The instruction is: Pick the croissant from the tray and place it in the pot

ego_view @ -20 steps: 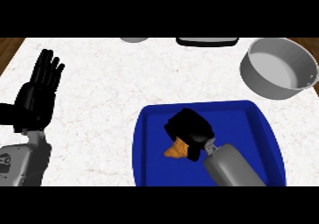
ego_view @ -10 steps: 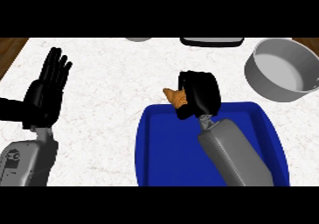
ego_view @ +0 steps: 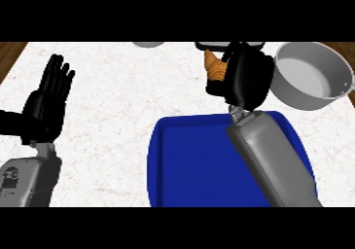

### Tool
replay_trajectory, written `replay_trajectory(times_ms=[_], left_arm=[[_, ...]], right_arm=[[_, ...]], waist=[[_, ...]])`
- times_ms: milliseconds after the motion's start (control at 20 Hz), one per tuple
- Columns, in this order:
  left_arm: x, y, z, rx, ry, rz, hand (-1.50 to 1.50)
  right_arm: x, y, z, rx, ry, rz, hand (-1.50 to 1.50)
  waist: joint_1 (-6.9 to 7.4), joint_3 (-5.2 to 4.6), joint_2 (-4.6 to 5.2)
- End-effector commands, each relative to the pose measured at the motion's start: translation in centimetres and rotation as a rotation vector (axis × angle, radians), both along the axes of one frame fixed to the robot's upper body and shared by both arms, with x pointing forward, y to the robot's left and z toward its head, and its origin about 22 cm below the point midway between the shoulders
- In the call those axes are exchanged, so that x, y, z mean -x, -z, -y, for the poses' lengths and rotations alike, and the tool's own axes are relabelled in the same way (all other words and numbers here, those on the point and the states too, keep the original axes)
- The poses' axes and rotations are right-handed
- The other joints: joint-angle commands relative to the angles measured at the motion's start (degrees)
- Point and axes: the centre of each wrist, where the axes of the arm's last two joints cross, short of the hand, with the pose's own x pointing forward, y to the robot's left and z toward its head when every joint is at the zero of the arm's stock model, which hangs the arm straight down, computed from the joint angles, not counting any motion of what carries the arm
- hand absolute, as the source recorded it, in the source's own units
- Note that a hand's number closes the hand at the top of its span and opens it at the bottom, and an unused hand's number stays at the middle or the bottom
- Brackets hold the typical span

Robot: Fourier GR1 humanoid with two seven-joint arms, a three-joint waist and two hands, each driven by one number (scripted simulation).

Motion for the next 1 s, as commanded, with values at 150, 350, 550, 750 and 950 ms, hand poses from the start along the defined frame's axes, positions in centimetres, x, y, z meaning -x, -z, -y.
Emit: replay_trajectory(times_ms=[150, 350, 550, 750, 950], left_arm=[[1.5, 1.1, -1.6, 0.002, 0.003, -0.011, 0.0], [2.4, 0.1, -0.3, 0.009, -0.003, 0.025, 0.0], [-0.4, -1.6, 0.0, 0.009, -0.021, 0.011, 0.0], [0.3, -1.4, 1.3, -0.008, 0.007, -0.01, 0.0], [0.7, 0.2, -0.5, 0.006, -0.01, 0.007, 0.0]], right_arm=[[0.6, -1.8, 7.5, -0.012, 0.184, 0.054, 1.5], [0.2, -2.4, 14.5, -0.037, 0.221, 0.014, 1.5], [1.3, -0.7, 17.8, -0.024, 0.248, -0.037, 1.5], [0.5, -0.3, 22.8, -0.079, 0.256, 0.02, 1.5], [2.3, 0.3, 28.9, -0.07, 0.242, 0.017, 1.5]], waist=[[-0.54, 0.03, -0.05], [-0.1, 0.07, -0.02], [-0.62, 0.05, 0.1], [-0.12, 0.07, 0.19], [-0.33, 0.07, 0.17]])
